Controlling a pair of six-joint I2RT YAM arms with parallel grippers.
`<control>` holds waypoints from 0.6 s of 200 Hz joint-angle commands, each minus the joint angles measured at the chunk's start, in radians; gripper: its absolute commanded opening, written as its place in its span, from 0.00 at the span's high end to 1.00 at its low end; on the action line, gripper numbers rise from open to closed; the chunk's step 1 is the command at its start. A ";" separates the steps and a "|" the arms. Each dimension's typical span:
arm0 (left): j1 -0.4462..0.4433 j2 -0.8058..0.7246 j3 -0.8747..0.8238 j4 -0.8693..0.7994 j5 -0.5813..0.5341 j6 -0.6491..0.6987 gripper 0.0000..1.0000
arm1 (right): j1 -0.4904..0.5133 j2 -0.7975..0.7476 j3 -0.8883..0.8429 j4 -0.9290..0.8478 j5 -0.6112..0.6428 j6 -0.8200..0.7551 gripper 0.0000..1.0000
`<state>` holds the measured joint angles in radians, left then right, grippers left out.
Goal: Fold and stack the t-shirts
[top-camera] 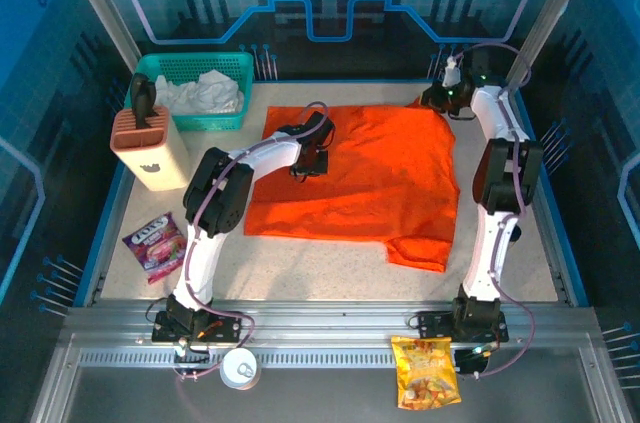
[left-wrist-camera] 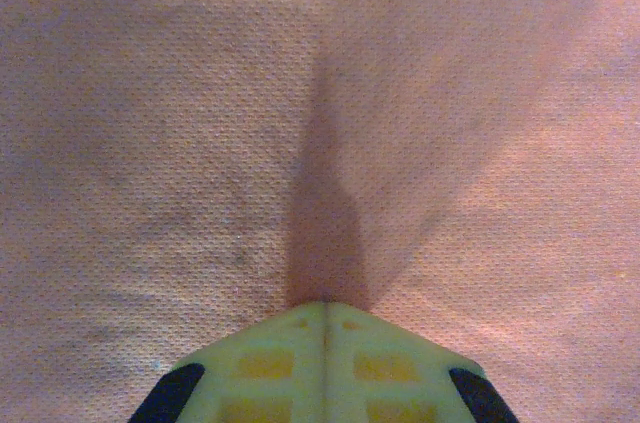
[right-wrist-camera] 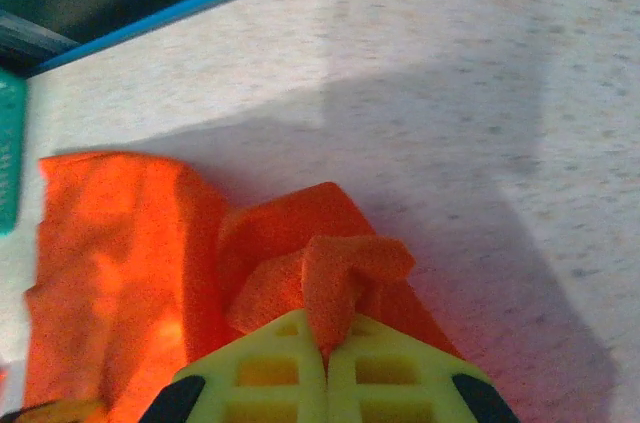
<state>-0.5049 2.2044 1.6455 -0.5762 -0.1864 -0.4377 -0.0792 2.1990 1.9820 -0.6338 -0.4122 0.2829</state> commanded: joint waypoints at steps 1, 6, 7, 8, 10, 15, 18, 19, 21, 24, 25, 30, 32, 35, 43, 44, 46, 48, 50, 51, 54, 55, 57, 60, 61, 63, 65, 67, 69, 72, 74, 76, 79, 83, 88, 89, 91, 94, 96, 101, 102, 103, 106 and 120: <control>0.008 0.010 -0.049 -0.069 0.004 -0.002 1.00 | 0.078 -0.116 -0.165 0.121 0.037 -0.009 1.00; 0.008 0.008 -0.050 -0.067 0.005 -0.002 1.00 | 0.094 -0.139 -0.211 0.143 0.054 0.000 1.00; 0.008 0.009 -0.050 -0.067 0.006 -0.001 1.00 | 0.096 -0.141 -0.220 0.148 0.059 0.003 1.00; 0.008 0.009 -0.050 -0.067 0.006 -0.001 1.00 | 0.100 -0.148 -0.229 0.153 0.063 0.005 1.00; 0.008 0.008 -0.050 -0.065 0.006 -0.002 1.00 | 0.105 -0.158 -0.249 0.163 0.072 0.010 1.00; 0.008 0.006 -0.050 -0.065 0.006 -0.001 1.00 | 0.122 -0.183 -0.298 0.188 0.092 0.021 1.00; 0.008 0.006 -0.051 -0.066 0.007 0.000 1.00 | 0.132 -0.198 -0.330 0.205 0.104 0.034 1.00; 0.008 0.006 -0.051 -0.065 0.007 -0.001 1.00 | 0.136 -0.203 -0.341 0.212 0.107 0.038 1.00; 0.008 0.006 -0.050 -0.066 0.007 0.000 1.00 | 0.141 -0.212 -0.363 0.226 0.114 0.048 1.00; 0.008 0.005 -0.050 -0.066 0.008 0.000 1.00 | 0.152 -0.227 -0.395 0.247 0.124 0.061 1.00; 0.008 0.004 -0.050 -0.065 0.007 0.000 1.00 | 0.156 -0.232 -0.406 0.254 0.126 0.066 1.00; 0.008 0.003 -0.050 -0.065 0.008 0.000 1.00 | 0.174 -0.249 -0.471 0.289 0.137 0.089 1.00; 0.008 0.002 -0.051 -0.064 0.008 0.000 1.00 | 0.181 -0.257 -0.491 0.303 0.140 0.097 1.00; 0.008 0.000 -0.050 -0.062 0.007 0.001 1.00 | 0.193 -0.269 -0.521 0.323 0.146 0.112 1.00; 0.008 -0.002 -0.051 -0.062 0.007 -0.001 1.00 | 0.224 -0.298 -0.596 0.372 0.169 0.150 1.00; 0.008 -0.003 -0.051 -0.061 0.008 0.000 1.00 | 0.229 -0.301 -0.605 0.378 0.172 0.155 1.00; 0.008 -0.003 -0.051 -0.061 0.007 0.000 1.00 | 0.237 -0.308 -0.623 0.388 0.180 0.163 1.00; 0.009 -0.004 -0.050 -0.060 0.007 -0.001 1.00 | 0.247 -0.313 -0.641 0.400 0.186 0.173 1.00; 0.008 -0.005 -0.050 -0.060 0.008 0.000 1.00 | 0.256 -0.320 -0.659 0.411 0.193 0.180 1.00; 0.009 -0.005 -0.050 -0.061 0.008 -0.001 1.00 | 0.260 -0.323 -0.663 0.416 0.198 0.184 1.00; 0.009 -0.006 -0.050 -0.061 0.007 0.001 1.00 | 0.274 -0.331 -0.690 0.430 0.209 0.193 1.00; 0.009 -0.006 -0.050 -0.061 0.007 0.002 1.00 | 0.278 -0.334 -0.698 0.434 0.213 0.198 1.00; 0.009 -0.008 -0.050 -0.060 0.007 0.001 1.00 | 0.288 -0.339 -0.713 0.443 0.224 0.207 1.00; 0.008 -0.008 -0.050 -0.061 0.008 0.002 1.00 | 0.301 -0.347 -0.736 0.453 0.241 0.218 1.00; 0.009 -0.008 -0.050 -0.061 0.007 0.003 1.00 | 0.305 -0.350 -0.742 0.454 0.246 0.222 1.00; 0.008 -0.008 -0.049 -0.061 0.007 0.003 1.00 | 0.313 -0.355 -0.757 0.463 0.257 0.230 0.99; 0.008 -0.009 -0.049 -0.061 0.007 0.004 1.00 | 0.322 -0.361 -0.770 0.470 0.268 0.238 0.98; 0.008 -0.010 -0.049 -0.061 0.007 0.004 1.00 | 0.330 -0.365 -0.783 0.475 0.276 0.245 0.97; 0.008 -0.011 -0.049 -0.061 0.006 0.004 1.00 | 0.339 -0.371 -0.795 0.479 0.286 0.253 0.95; 0.008 -0.011 -0.049 -0.060 0.007 0.004 1.00 | 0.349 -0.380 -0.815 0.488 0.301 0.264 0.93; 0.008 -0.011 -0.049 -0.061 0.006 0.005 1.00 | 0.356 -0.385 -0.826 0.494 0.309 0.271 0.92; 0.008 -0.013 -0.048 -0.060 0.005 0.006 1.00 | 0.361 -0.390 -0.837 0.500 0.316 0.280 0.90; 0.009 -0.014 -0.047 -0.061 0.005 0.006 1.00 | 0.369 -0.400 -0.855 0.508 0.326 0.293 0.88; 0.008 -0.014 -0.047 -0.062 0.004 0.006 1.00 | 0.382 -0.414 -0.876 0.520 0.340 0.309 0.84; 0.008 -0.017 -0.047 -0.063 0.003 0.008 1.00 | 0.391 -0.431 -0.903 0.534 0.353 0.326 0.79; 0.008 -0.017 -0.047 -0.063 0.002 0.008 1.00 | 0.392 -0.435 -0.909 0.536 0.356 0.329 0.78; 0.008 -0.017 -0.048 -0.062 0.002 0.009 1.00 | 0.397 -0.443 -0.918 0.542 0.362 0.335 0.75; 0.008 -0.017 -0.048 -0.063 0.002 0.009 1.00 | 0.401 -0.456 -0.929 0.548 0.370 0.342 0.72; 0.008 -0.017 -0.049 -0.062 0.002 0.010 1.00 | 0.403 -0.464 -0.938 0.550 0.374 0.347 0.70; 0.008 -0.018 -0.049 -0.063 0.001 0.009 1.00 | 0.407 -0.485 -0.950 0.553 0.386 0.356 0.67; 0.008 -0.018 -0.049 -0.062 0.001 0.010 1.00 | 0.407 -0.489 -0.953 0.553 0.387 0.357 0.66; 0.009 -0.018 -0.049 -0.062 0.001 0.011 1.00 | 0.408 -0.493 -0.955 0.553 0.389 0.359 0.65; 0.009 -0.020 -0.049 -0.062 0.001 0.011 1.00 | 0.408 -0.506 -0.960 0.551 0.396 0.362 0.64; 0.008 -0.018 -0.049 -0.060 0.001 0.013 1.00 | 0.409 -0.556 -0.959 0.511 0.422 0.362 0.57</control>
<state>-0.5030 2.1960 1.6333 -0.5694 -0.1860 -0.4377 0.3340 1.7695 1.0222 -0.1890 -0.0967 0.5747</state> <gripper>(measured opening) 0.054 0.383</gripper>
